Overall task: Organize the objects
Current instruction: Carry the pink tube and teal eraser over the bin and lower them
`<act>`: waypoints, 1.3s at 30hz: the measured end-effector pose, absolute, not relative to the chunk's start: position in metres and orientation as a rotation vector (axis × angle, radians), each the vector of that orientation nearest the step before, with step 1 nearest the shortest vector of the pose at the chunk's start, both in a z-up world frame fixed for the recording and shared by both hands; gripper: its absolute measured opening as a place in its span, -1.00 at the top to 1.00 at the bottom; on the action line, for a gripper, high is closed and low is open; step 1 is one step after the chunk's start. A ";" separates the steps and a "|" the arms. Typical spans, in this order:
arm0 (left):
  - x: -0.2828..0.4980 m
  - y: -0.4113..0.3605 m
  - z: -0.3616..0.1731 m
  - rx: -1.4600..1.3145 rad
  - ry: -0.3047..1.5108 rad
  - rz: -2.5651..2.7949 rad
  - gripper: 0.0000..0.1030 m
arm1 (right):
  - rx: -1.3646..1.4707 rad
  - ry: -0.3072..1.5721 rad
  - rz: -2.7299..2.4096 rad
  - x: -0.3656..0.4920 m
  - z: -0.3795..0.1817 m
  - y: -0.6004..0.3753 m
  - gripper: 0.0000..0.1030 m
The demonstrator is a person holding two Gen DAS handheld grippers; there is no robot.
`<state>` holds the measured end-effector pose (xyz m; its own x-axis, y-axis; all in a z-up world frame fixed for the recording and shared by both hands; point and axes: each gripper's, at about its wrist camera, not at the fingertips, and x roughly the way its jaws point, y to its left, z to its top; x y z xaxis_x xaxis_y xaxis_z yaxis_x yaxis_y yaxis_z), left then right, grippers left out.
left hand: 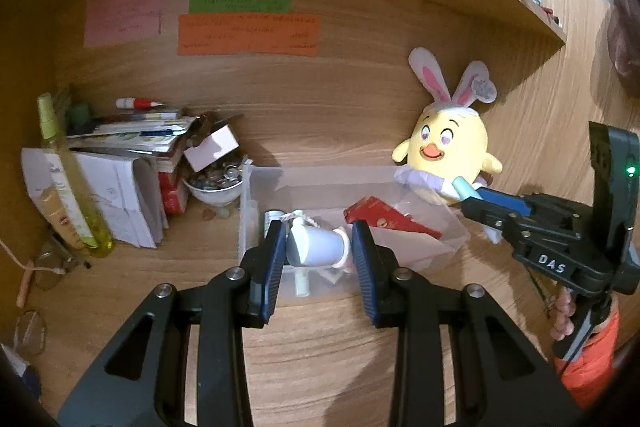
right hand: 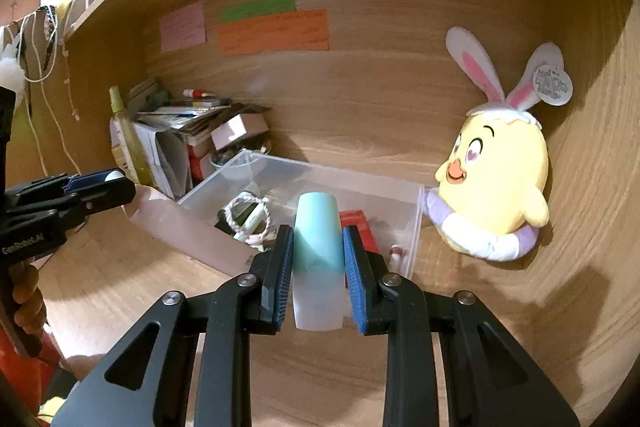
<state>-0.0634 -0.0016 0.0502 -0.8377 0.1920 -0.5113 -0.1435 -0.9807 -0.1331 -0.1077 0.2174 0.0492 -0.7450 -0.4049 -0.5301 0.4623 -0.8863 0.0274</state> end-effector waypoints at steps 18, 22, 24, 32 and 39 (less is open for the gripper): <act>-0.109 -0.010 0.013 -1.014 -0.130 2.797 0.51 | 0.834 0.244 -2.523 -0.167 0.037 0.193 0.56; -0.102 -0.020 -0.006 -1.094 -0.092 2.779 -0.16 | 0.877 0.268 -2.501 -0.182 0.030 0.188 0.56; -0.101 -0.023 -0.020 -1.166 -0.064 2.760 -0.16 | 0.902 0.276 -2.492 -0.190 0.026 0.186 0.56; -0.092 -0.045 -0.066 -1.398 -0.189 2.670 -0.25 | 0.961 0.342 -2.461 -0.208 0.012 0.170 0.56; -0.088 -0.043 -0.074 -1.395 -0.228 2.644 0.10 | 1.002 0.391 -2.417 -0.219 -0.002 0.149 0.56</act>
